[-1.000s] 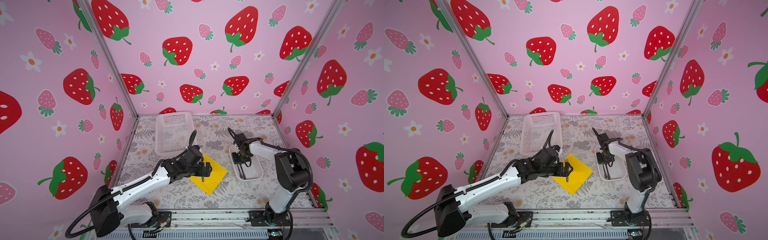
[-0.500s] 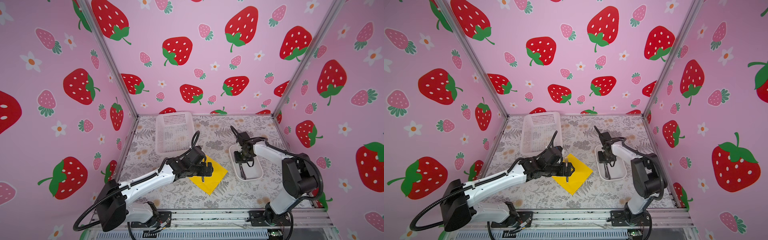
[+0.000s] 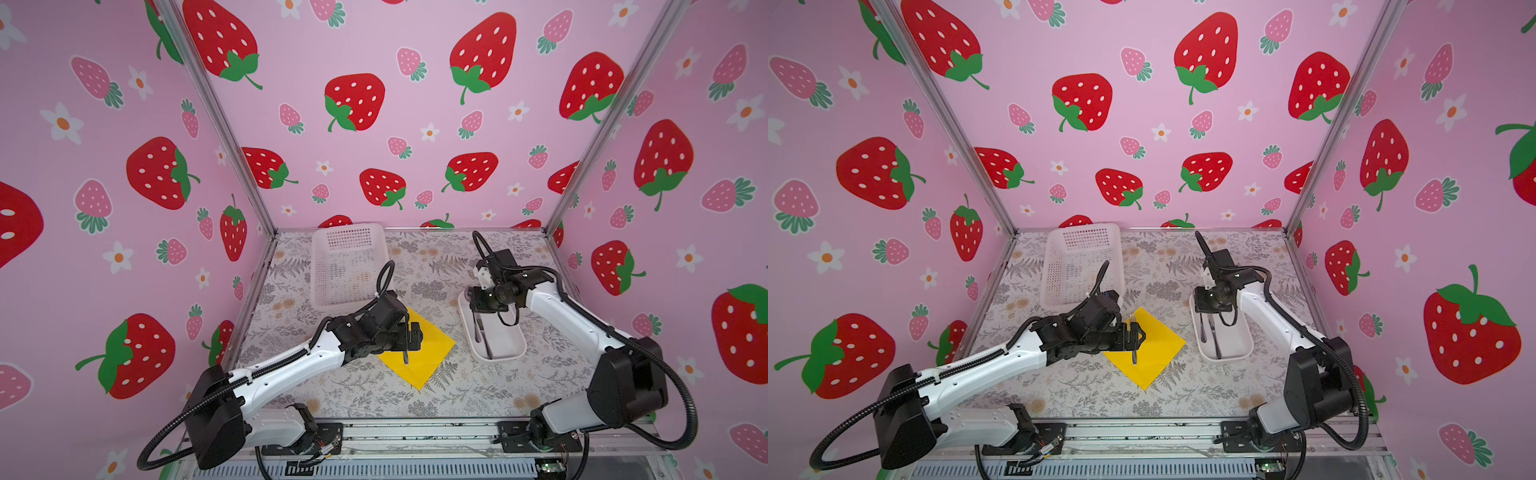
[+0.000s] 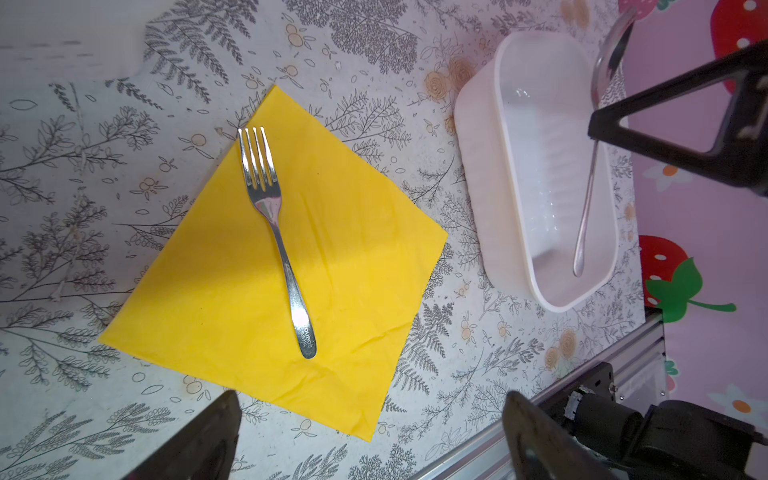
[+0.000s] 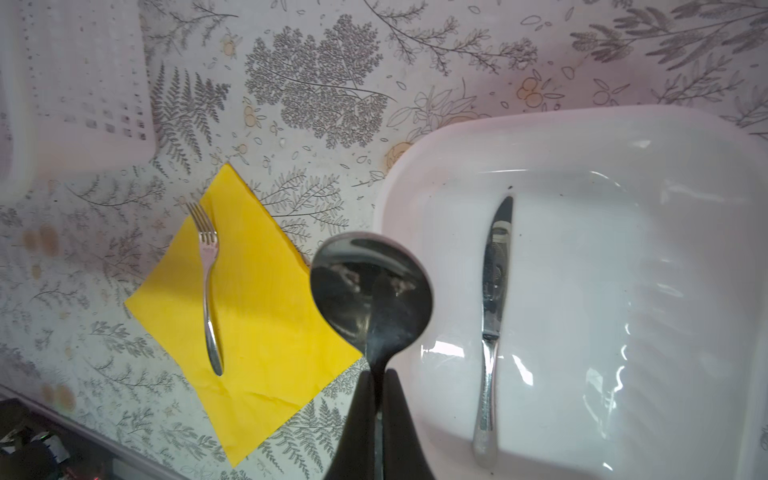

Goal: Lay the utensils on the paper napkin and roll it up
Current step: 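Carry the spoon with the right gripper and lower it beside the fork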

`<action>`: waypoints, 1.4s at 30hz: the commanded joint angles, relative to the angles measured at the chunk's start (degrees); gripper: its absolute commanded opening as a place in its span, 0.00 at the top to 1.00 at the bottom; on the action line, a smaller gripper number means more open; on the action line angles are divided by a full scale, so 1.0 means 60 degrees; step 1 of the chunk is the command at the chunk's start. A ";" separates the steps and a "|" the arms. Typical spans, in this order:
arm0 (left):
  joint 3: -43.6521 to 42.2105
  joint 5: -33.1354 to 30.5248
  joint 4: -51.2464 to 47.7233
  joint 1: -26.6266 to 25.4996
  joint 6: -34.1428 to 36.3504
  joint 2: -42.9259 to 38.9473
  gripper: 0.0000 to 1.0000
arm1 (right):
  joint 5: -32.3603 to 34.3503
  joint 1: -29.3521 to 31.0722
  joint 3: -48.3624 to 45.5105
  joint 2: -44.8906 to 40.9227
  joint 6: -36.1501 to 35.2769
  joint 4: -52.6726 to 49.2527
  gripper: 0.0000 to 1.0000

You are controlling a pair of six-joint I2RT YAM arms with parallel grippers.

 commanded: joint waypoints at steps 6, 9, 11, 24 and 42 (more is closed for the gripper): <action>-0.1168 -0.0347 -0.0036 0.0689 -0.0796 -0.1287 0.01 | -0.1337 0.2148 -0.0118 0.1026 0.1666 0.1539 0.97; -0.1680 -0.0048 0.0190 0.1084 -0.0832 -0.1861 0.01 | -0.1246 0.2780 -0.0048 0.1820 0.2315 0.2109 0.97; -0.1916 0.0171 0.0198 0.1330 -0.0783 -0.2149 0.01 | -0.1212 0.3062 0.0008 0.2289 0.2656 0.2434 0.97; -0.2302 0.1167 -0.0311 0.2101 -0.0089 -0.2589 0.01 | -0.1056 0.3497 0.0576 0.3889 0.3545 0.3202 0.97; -0.2170 0.1503 -0.0418 0.2166 -0.0058 -0.2417 0.01 | -0.0662 0.3496 0.0924 0.4649 0.4049 0.3369 0.90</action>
